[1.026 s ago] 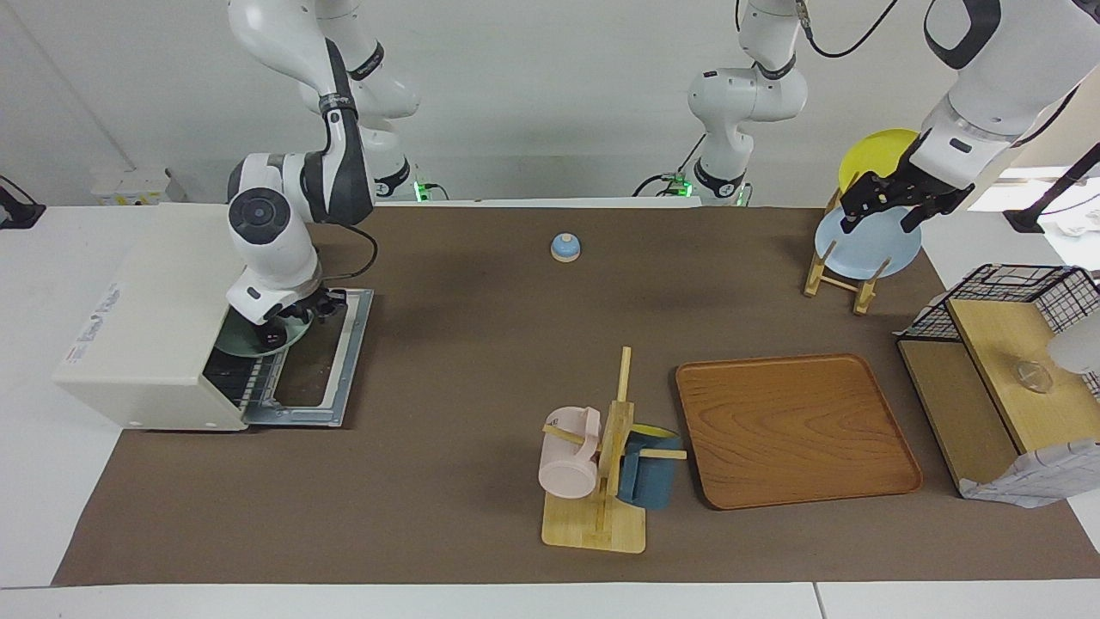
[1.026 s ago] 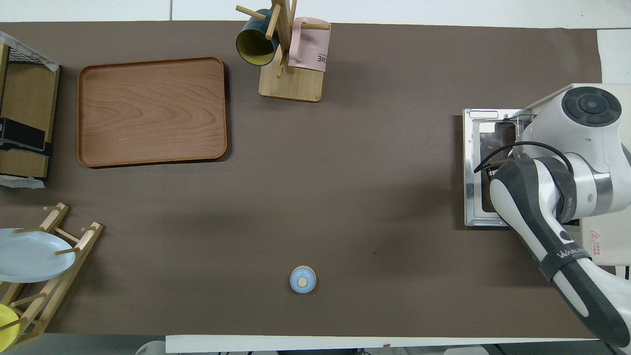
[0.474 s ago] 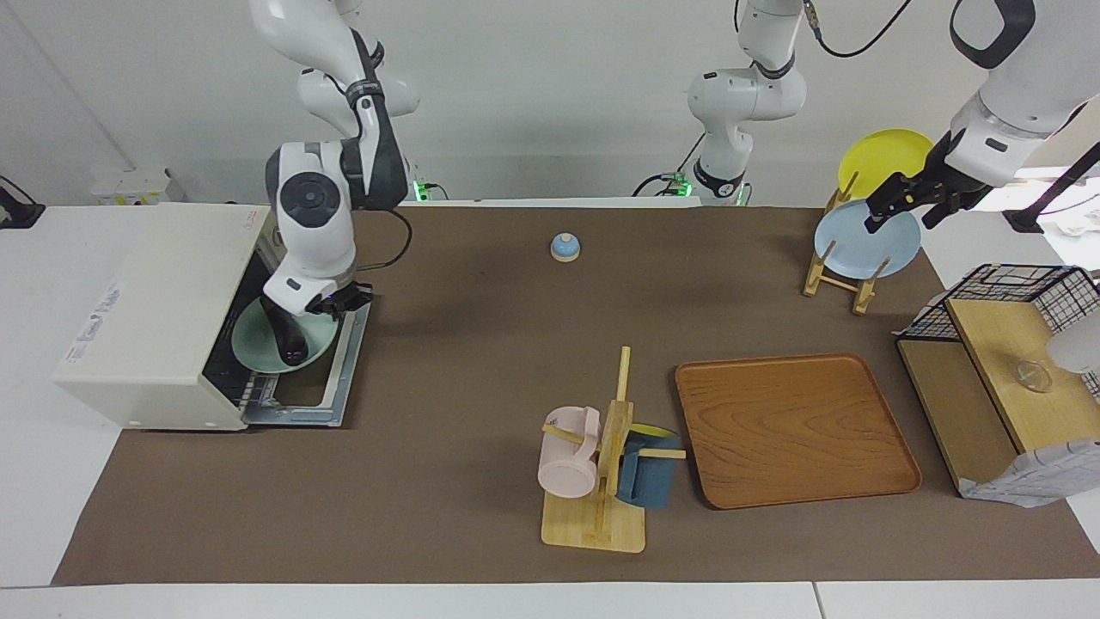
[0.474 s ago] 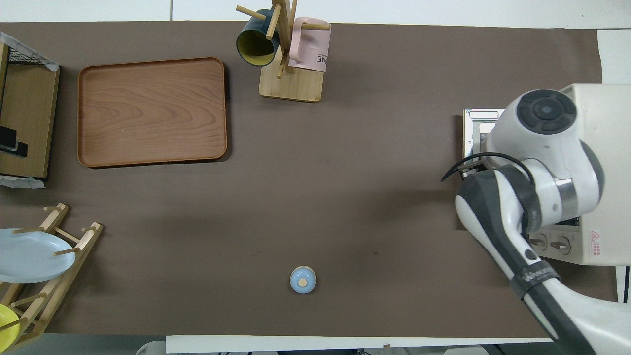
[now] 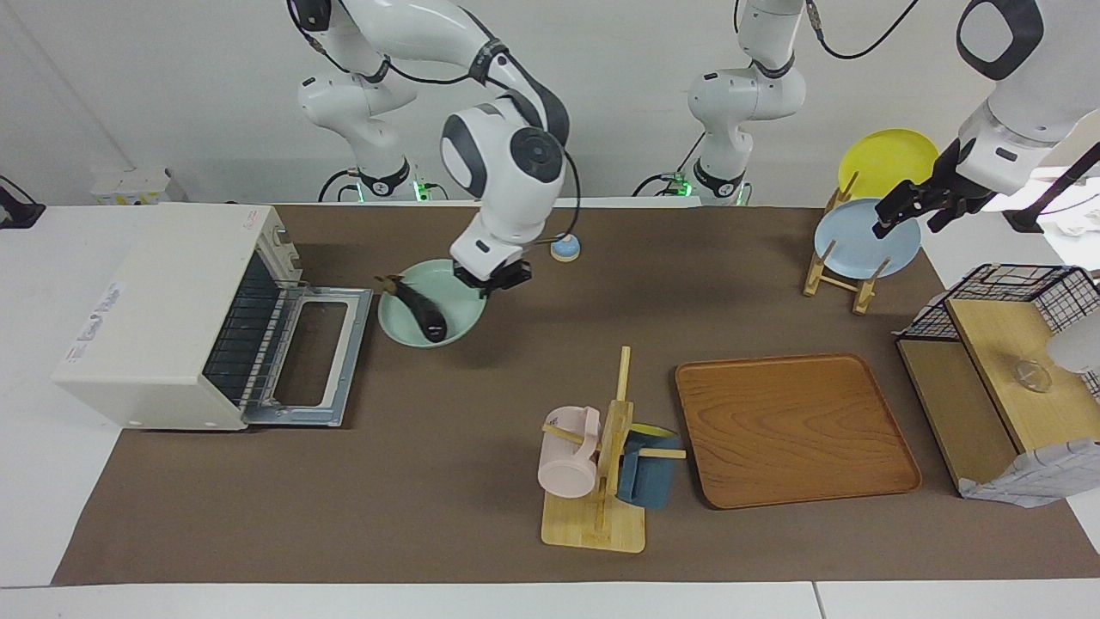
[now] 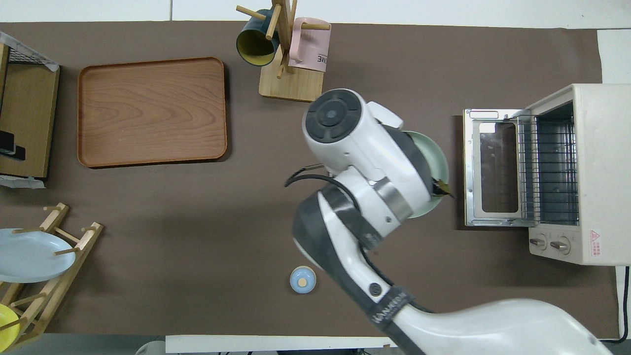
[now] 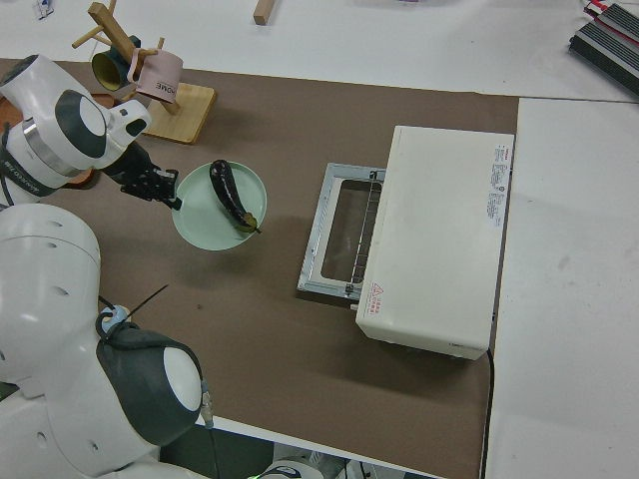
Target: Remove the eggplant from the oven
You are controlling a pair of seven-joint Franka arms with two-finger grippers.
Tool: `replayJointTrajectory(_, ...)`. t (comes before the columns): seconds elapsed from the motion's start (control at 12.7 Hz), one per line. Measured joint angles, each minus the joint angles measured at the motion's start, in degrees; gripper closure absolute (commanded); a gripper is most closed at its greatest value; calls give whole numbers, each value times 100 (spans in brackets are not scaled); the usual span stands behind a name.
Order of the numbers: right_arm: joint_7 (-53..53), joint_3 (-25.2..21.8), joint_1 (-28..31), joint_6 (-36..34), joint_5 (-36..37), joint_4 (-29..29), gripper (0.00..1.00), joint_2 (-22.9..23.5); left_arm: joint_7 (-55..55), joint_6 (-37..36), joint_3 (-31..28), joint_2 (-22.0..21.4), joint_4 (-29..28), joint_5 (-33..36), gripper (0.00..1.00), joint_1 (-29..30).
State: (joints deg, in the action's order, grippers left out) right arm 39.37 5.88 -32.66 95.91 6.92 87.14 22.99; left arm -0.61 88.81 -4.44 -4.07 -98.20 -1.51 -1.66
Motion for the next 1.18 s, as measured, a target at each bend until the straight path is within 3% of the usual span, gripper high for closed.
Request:
replayJointTrajectory(0.16,1039,0,-595,236,-93,-756,94,886,0,507,12,-193,-533,0,0,-3)
replayJointTrajectory(0.24,1442,-4,-827,449,-104,-970,86,1216,0,731,29,-248,-779,-2,0,-19)
replayJointTrajectory(0.32,1754,-7,-978,663,-176,-1115,74,1434,38,963,59,-258,-994,-3,0,-57)
replayJointTrajectory(0.39,1934,-8,-1029,715,-282,-1267,55,1546,153,1217,76,-249,-1193,-5,0,-138)
replayJointTrajectory(0.47,1984,-26,-1012,619,-368,-1542,28,1622,341,1502,87,-236,-1408,-5,0,-269)
replayJointTrajectory(0.63,1814,-70,-851,308,-231,-2031,30,1627,597,1875,114,-167,-1702,-6,0,-486)
replayJointTrajectory(0.71,1323,-95,-712,196,43,-2142,36,1522,877,2036,118,-101,-1776,-14,0,-669)
replayJointTrajectory(0.79,661,-133,-439,17,155,-2097,50,1316,1418,2257,128,-8,-1811,-24,0,-988)
replayJointTrajectory(0.87,6,-141,-10,-142,127,-1884,70,1027,2129,2530,143,120,-1825,-28,0,-1450)
replayJointTrajectory(1.03,-927,-135,993,-234,29,-877,86,333,3613,3174,198,516,-1840,-43,0,-2644)
replayJointTrajectory(1.18,-1723,-136,1751,260,26,451,88,-152,4739,4052,233,1018,-1842,-205,0,-3647)
